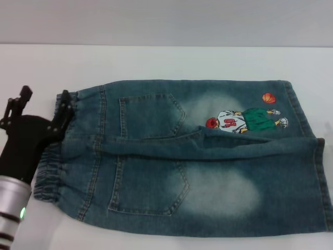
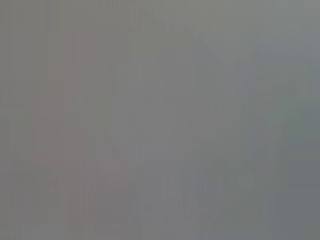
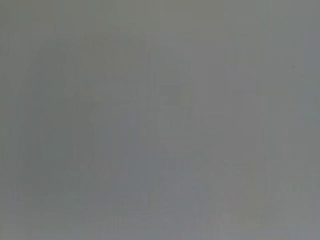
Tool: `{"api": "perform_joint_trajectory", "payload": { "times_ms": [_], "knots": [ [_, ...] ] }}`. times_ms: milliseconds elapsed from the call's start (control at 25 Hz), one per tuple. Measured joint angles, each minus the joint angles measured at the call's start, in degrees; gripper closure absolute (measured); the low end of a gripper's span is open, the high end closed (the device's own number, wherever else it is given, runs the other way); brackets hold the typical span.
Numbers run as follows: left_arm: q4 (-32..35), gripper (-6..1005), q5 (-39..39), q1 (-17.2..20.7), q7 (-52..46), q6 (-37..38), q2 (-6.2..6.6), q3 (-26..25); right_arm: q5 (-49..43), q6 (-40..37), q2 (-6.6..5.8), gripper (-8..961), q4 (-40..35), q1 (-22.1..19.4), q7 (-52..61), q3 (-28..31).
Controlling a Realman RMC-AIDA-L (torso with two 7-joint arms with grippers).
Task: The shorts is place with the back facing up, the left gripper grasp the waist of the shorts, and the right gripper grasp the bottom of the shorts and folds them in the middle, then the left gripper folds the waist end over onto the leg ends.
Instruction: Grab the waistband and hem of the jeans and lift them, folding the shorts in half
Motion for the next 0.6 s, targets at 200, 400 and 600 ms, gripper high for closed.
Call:
{"api": "perform_joint_trajectory", "payload": {
  "times_ms": [200,400,600],
  "knots": [
    [-19.9,201,0.4,4.3,6.0,-19.8,3.55,-3.4,-0.1,0.0,0.0,290,0.0,0.0,0.0,0.0],
    [-40.2,201,0.5,8.6,13.8,-45.1,5.52,-10.9,-0.1,0.0,0.0,290,0.0,0.0,0.0,0.0],
    [-57.2,200,0.7,12.0,16.8,-74.0,3.48,-22.3,-0.1,0.0,0.0,289,-0.3,-0.1,0.0,0.0]
  ]
}}
